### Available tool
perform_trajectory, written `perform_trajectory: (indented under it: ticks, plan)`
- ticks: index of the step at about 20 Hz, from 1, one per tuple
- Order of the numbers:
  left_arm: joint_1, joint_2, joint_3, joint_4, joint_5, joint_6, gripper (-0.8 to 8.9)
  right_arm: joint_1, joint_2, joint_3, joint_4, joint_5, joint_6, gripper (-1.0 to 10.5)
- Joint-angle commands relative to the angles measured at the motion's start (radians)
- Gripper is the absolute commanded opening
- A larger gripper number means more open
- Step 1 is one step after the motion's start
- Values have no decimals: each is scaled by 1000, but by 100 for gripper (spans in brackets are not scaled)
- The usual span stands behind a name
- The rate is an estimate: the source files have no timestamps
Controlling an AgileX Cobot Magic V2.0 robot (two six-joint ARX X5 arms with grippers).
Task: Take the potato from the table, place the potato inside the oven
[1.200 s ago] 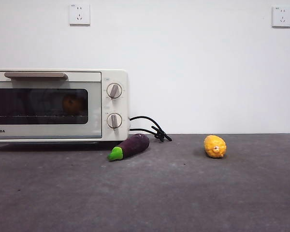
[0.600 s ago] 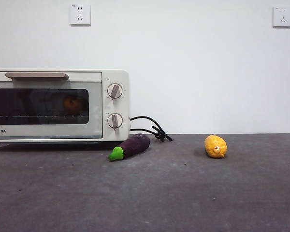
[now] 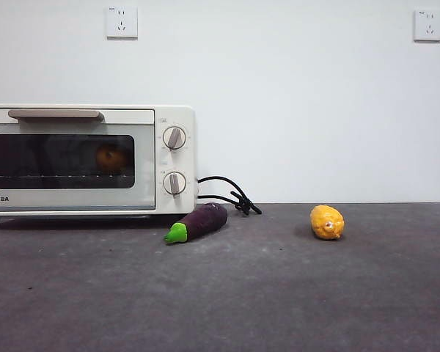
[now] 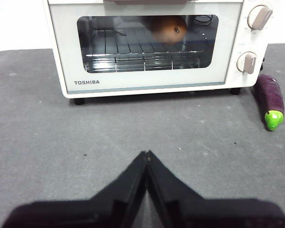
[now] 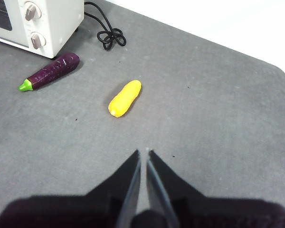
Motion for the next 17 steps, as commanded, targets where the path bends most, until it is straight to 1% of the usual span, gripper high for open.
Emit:
perform_trajectory:
  ticks: [1, 2, 3, 4, 5, 6, 7, 9, 10, 11, 12, 14, 16, 17]
  plan:
    - [0, 1, -10, 12, 4, -7, -4, -39, -28, -9, -19, 13, -26, 32]
    - [0, 2, -10, 12, 4, -7, -4, -78, -42, -9, -19, 15, -67, 32]
    - [0, 4, -10, 12, 4, -7, -4, -141, -64, -10, -11, 14, -64, 32]
    - [0, 4, -10, 12, 4, -7, -4, -227, -93, -15, 34, -2, -45, 32]
    - [0, 4, -10, 12, 4, -7, -4, -304, -122, -24, 97, -32, -32, 32]
    - [0, 4, -10, 12, 4, -7, -4, -395, -164, -45, 193, -84, -21, 32]
    - [0, 4, -10, 12, 4, -7, -4, -460, -199, -74, 277, -126, -29, 32]
    - [0, 4, -10, 12, 4, -7, -4, -573, -278, -165, 444, -209, -119, 33]
    - [0, 4, -10, 12, 4, -7, -4, -627, -319, -230, 534, -283, -174, 32]
    - [0, 4, -10, 12, 4, -7, -4, -671, -352, -290, 606, -365, -211, 32]
    - [0, 4, -10, 11, 4, -7, -4, -727, -396, -371, 693, -513, -241, 32]
    - [0, 4, -10, 12, 4, -7, -4, -838, -476, -532, 859, -736, -262, 32]
    - [0, 4, -10, 12, 4, -7, -4, -951, -558, -694, 1009, -853, -258, 32]
    - [0, 4, -10, 12, 4, -7, -4, -997, -595, -763, 1067, -894, -254, 32]
